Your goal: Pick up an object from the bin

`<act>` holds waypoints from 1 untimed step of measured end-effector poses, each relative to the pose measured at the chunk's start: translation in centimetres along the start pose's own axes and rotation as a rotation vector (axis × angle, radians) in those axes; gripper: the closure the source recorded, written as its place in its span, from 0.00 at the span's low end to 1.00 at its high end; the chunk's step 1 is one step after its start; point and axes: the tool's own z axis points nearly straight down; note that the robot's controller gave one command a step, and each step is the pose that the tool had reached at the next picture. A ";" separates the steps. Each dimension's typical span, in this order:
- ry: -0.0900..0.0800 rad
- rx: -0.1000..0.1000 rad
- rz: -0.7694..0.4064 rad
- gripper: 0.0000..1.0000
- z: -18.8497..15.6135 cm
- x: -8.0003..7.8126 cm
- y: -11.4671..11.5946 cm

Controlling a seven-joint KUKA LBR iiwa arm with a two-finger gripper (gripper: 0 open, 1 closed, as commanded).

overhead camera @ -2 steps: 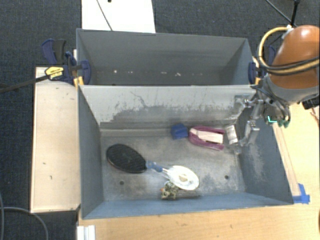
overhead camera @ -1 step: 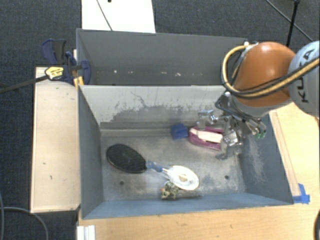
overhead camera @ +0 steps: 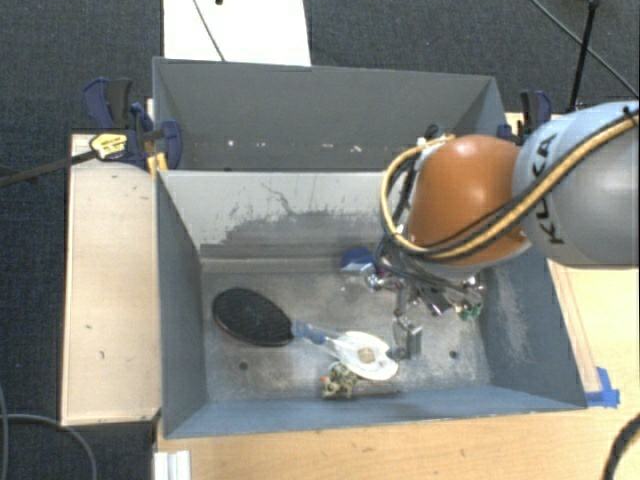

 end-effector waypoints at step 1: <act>-0.007 0.006 0.071 0.00 7.0 4.0 1.7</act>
Offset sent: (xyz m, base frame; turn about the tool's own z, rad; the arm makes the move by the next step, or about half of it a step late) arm -0.0436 -0.0051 -0.0682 0.0699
